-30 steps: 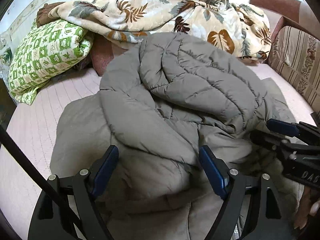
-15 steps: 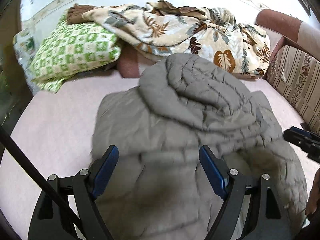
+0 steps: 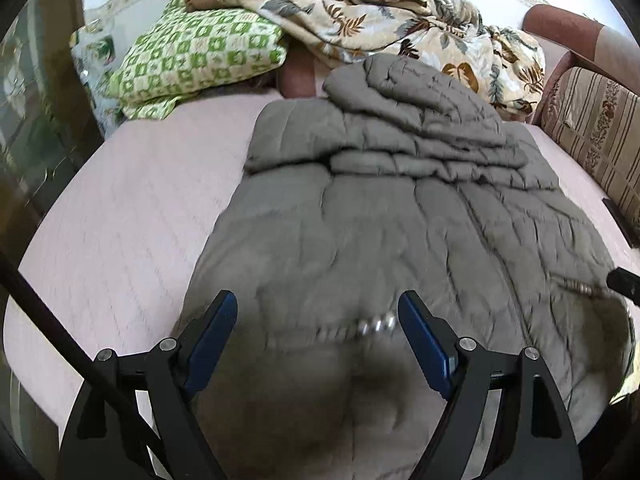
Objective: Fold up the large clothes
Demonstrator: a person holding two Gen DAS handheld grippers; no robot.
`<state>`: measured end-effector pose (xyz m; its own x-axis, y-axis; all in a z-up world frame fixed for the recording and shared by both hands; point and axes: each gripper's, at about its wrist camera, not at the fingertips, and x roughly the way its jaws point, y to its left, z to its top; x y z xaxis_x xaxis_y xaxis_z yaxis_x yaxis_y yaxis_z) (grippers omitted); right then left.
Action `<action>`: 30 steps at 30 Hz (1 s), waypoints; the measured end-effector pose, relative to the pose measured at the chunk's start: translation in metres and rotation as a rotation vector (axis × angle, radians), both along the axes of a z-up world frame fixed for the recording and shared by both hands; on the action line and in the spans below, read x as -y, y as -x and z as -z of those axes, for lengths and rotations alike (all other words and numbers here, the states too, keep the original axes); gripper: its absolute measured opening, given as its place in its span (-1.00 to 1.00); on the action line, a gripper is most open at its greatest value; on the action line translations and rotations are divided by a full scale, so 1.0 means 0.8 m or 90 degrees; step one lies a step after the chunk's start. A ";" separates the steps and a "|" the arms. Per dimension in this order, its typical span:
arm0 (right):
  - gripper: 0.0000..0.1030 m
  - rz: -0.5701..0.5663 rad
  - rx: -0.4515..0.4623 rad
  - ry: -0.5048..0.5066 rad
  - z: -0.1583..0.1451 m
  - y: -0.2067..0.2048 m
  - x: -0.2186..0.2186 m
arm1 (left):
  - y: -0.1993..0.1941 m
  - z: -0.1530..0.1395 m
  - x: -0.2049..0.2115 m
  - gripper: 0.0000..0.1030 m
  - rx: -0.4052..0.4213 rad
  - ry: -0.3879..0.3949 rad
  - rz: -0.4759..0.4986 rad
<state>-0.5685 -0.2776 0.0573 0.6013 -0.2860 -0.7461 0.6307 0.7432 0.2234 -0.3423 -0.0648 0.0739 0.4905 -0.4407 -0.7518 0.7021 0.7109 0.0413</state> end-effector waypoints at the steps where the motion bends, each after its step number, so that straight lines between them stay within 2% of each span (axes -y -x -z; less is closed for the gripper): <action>1: 0.22 -0.003 -0.009 0.006 0.004 0.005 -0.009 | 0.003 0.004 -0.006 0.59 0.000 -0.005 -0.004; 8: 0.22 -0.017 -0.029 0.020 0.019 0.025 -0.048 | 0.023 0.027 -0.035 0.59 -0.020 -0.027 -0.008; 13: 0.26 -0.036 -0.063 0.029 0.039 0.021 -0.067 | 0.041 0.047 -0.042 0.59 0.019 -0.068 0.005; 19: 0.35 -0.049 -0.085 0.041 0.054 0.015 -0.073 | 0.047 0.061 -0.038 0.75 0.061 -0.088 -0.002; 24: 0.39 -0.049 -0.080 0.051 0.060 0.016 -0.076 | 0.039 0.069 -0.044 0.93 0.065 -0.057 -0.006; 30: 0.44 -0.045 -0.069 0.068 0.064 0.019 -0.083 | 0.043 0.074 -0.048 0.96 0.092 -0.033 0.000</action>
<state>-0.5836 -0.2110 0.0057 0.5407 -0.3273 -0.7749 0.5926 0.8020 0.0747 -0.3765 -0.0266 0.0146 0.5951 -0.4027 -0.6955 0.6862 0.7050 0.1790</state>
